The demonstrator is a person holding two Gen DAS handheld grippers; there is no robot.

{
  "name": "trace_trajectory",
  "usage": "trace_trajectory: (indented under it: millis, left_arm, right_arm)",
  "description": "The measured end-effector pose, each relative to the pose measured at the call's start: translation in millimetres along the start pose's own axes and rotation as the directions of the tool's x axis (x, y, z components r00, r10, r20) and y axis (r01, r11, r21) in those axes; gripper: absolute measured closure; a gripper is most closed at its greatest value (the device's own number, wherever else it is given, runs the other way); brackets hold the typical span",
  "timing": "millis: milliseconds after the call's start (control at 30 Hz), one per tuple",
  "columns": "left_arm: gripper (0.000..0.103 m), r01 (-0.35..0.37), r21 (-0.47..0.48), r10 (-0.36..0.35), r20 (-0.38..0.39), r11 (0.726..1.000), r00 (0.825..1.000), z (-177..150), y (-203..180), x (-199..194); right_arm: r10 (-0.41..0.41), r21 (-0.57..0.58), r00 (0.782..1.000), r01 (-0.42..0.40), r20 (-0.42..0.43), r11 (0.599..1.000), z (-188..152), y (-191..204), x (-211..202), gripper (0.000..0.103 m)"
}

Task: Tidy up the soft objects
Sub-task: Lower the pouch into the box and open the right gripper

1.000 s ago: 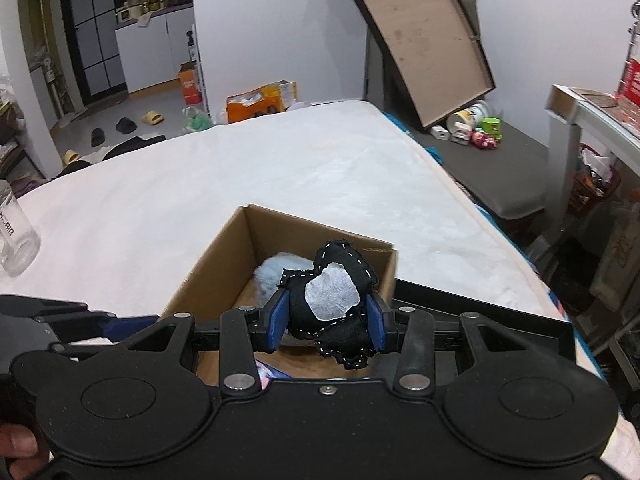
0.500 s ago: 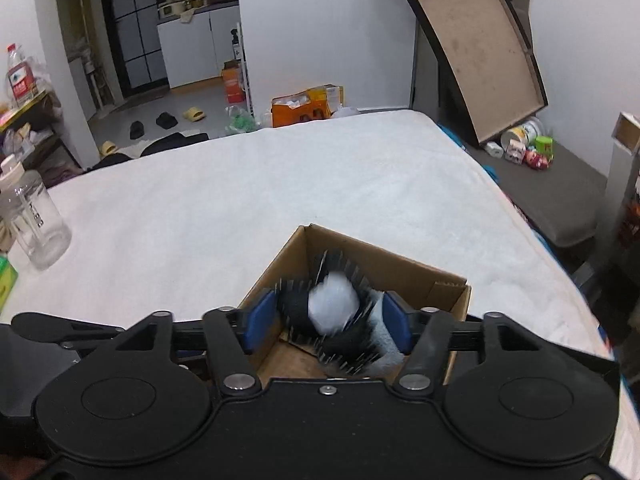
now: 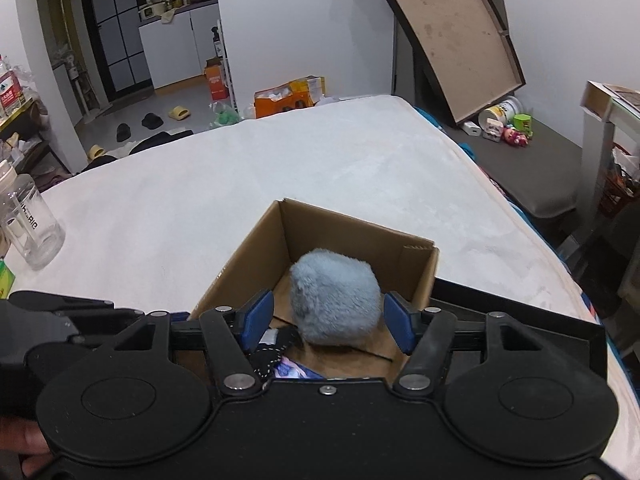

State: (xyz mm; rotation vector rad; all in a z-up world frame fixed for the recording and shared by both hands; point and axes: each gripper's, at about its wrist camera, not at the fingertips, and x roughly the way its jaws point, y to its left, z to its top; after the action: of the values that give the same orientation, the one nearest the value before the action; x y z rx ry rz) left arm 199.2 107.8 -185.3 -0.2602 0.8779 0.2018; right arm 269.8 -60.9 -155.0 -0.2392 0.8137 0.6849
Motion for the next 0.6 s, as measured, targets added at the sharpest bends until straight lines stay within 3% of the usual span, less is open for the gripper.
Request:
trace_trajectory:
  millis: [200, 400, 467, 600]
  left_arm:
    - [0.094, -0.019, 0.020, 0.019, -0.005, 1.000, 1.000, 0.9, -6.4, -1.8]
    - [0.086, -0.036, 0.043, 0.036, -0.015, 0.998, 0.999, 1.5, -14.4, -3.9]
    - [0.074, -0.036, 0.041, 0.037, -0.021, 0.999, 0.999, 2.1, -16.1, -4.0]
    - [0.050, -0.050, 0.060, 0.051, -0.014, 0.997, 0.999, 1.7, -25.2, -5.3]
  right_arm:
    - [-0.026, 0.027, 1.000, 0.026, 0.001, 0.999, -12.8, -12.7, -12.3, 0.040]
    - [-0.048, 0.066, 0.999, 0.047, 0.002, 0.997, -26.4, -27.8, -21.1, 0.031]
    - [-0.056, 0.086, 0.998, 0.054, 0.013, 0.995, -30.7, -33.1, -24.8, 0.023]
    - [-0.072, 0.124, 0.997, 0.067, 0.037, 0.990, -38.0, -44.5, -31.0, 0.017]
